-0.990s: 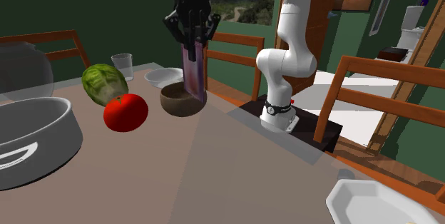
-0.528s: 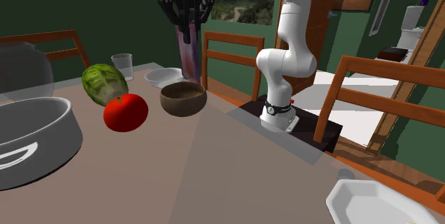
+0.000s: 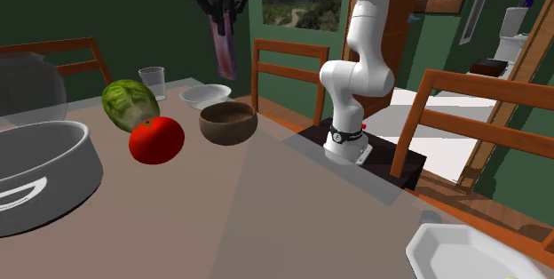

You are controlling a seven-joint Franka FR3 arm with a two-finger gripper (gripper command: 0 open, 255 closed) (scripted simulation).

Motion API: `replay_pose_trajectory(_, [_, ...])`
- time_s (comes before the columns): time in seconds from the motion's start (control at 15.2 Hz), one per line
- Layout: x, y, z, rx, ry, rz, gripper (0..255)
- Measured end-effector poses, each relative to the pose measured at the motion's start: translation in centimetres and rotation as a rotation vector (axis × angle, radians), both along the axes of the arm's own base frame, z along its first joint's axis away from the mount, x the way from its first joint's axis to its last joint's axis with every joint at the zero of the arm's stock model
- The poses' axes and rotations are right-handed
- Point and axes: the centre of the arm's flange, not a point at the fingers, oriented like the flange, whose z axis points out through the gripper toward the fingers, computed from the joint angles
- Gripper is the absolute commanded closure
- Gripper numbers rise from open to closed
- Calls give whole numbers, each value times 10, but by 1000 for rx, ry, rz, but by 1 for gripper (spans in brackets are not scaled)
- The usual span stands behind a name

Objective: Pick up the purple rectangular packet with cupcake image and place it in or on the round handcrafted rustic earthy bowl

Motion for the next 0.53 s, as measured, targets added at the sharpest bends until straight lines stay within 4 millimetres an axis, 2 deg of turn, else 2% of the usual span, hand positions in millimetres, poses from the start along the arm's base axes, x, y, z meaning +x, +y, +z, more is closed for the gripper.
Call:
replay_pose_trajectory(0.13, [-11,-24,8,0,0,0,255])
replay_pose_trajectory(0.2, [-13,-30,8,0,0,0,255])
replay_pose_trajectory(0.53, [-15,-37,-14,0,1,1,255])
